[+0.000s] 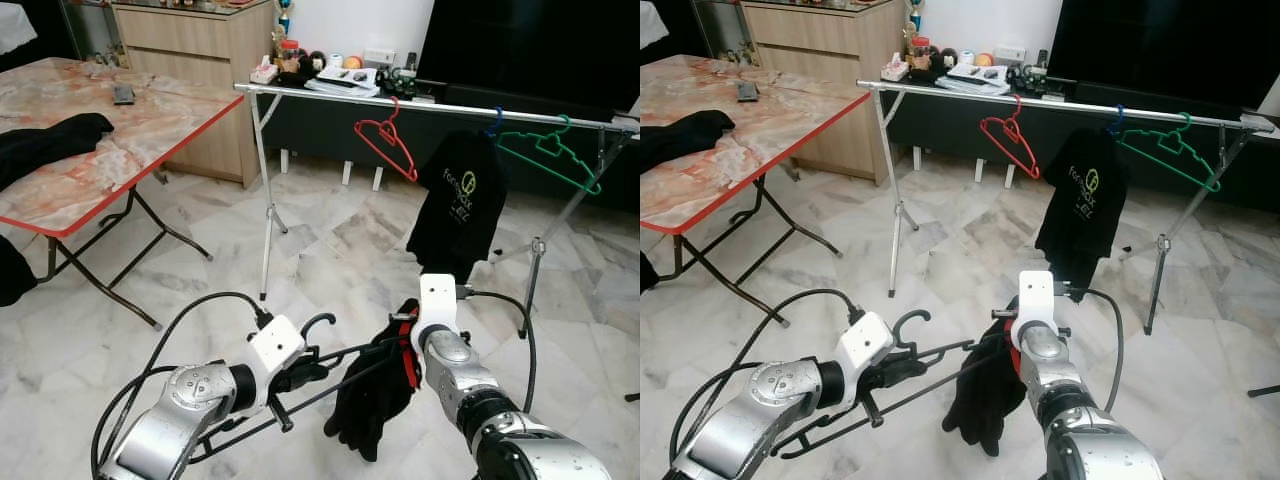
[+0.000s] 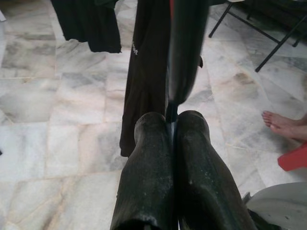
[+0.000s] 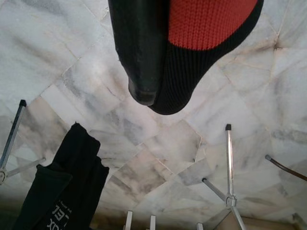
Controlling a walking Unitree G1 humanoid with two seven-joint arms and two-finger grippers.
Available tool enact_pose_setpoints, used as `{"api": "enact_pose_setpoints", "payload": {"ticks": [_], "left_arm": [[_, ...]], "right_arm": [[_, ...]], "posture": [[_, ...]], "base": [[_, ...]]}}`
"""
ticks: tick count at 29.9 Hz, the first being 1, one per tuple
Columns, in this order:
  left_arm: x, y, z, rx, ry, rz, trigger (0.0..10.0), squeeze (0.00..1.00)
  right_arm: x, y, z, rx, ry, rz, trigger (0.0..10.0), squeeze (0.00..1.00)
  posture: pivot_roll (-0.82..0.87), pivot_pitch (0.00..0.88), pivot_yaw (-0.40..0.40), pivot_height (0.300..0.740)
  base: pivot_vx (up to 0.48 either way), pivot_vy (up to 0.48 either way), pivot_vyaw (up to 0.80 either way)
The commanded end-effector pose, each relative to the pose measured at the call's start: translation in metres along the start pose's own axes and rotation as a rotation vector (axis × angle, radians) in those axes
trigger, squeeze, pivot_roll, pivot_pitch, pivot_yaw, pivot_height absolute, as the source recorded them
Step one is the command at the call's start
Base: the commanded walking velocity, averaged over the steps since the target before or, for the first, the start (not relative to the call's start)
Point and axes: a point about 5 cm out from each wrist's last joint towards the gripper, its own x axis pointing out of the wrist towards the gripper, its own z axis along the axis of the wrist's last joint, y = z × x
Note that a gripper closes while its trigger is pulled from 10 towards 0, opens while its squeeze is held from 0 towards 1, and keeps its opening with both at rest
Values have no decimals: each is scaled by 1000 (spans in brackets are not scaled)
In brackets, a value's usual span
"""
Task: Hang hanger
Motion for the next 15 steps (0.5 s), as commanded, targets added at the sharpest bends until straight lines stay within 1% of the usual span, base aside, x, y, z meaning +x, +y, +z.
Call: {"api": "enact_pose_setpoints", "payload": {"ticks": [1,6,11,15], "left_arm": [[0,2,1,22,2,20,10000,0],[1,2,0,11,4,26,10000,0],[0,-1,-1,12,8,5,10000,0],[0,-2,-2,33,27,-12,10000,0]], "right_arm": [[1,-1,11,20,-39,-1,10000,0],[1,-1,16,39,-55,1,10000,0],[2,-5,20,43,-63,-7,10000,0],[2,-8,22,50,-69,-16,10000,0]], "posture": [[154,36,-86,740],[153,37,-86,740],[153,36,-86,740],[153,36,-86,740]], "base": [[0,0,0],[0,0,0],[0,0,0],[0,0,0]]}}
